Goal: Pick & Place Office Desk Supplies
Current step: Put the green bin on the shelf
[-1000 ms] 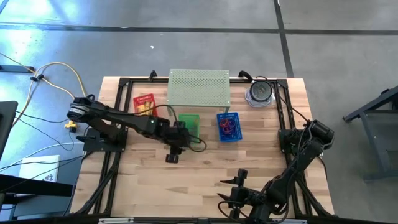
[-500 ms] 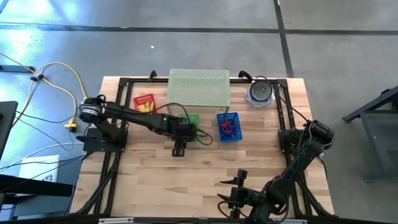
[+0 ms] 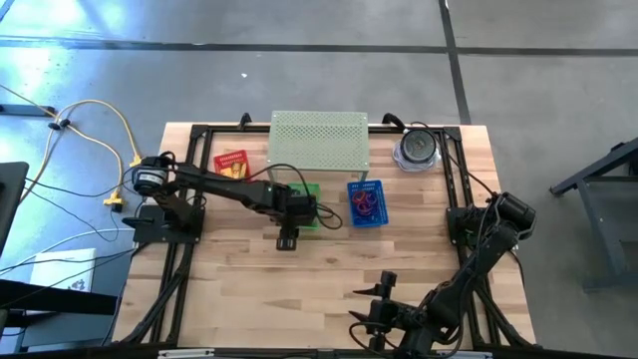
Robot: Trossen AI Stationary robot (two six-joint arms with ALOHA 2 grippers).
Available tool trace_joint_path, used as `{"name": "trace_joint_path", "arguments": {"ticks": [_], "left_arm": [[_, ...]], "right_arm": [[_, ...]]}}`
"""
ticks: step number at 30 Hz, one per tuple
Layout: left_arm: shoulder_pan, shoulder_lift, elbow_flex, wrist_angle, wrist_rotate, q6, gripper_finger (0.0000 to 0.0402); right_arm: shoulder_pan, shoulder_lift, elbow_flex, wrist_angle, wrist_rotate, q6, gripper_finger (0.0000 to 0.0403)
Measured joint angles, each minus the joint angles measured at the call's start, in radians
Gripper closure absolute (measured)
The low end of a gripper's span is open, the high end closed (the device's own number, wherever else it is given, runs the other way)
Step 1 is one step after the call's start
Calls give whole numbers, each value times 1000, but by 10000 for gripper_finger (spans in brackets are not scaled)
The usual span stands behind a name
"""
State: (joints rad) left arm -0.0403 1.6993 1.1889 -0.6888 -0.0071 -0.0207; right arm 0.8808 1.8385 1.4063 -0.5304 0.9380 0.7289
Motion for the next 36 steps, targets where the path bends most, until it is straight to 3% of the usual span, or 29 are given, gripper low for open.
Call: {"name": "trace_joint_path", "arguments": {"ticks": [20,24,31,36], "left_arm": [[6,103,-2,16,-10,-2,251],[6,103,-2,15,-25,-2,285],[6,108,-2,14,-117,6,390],[-16,101,-2,5,-125,2,399]], "right_arm": [[1,0,0,-6,-5,7,188],[1,0,0,-6,-5,7,188],[1,0,0,-6,-5,7,188],[1,0,0,-5,-5,7,188]]}}
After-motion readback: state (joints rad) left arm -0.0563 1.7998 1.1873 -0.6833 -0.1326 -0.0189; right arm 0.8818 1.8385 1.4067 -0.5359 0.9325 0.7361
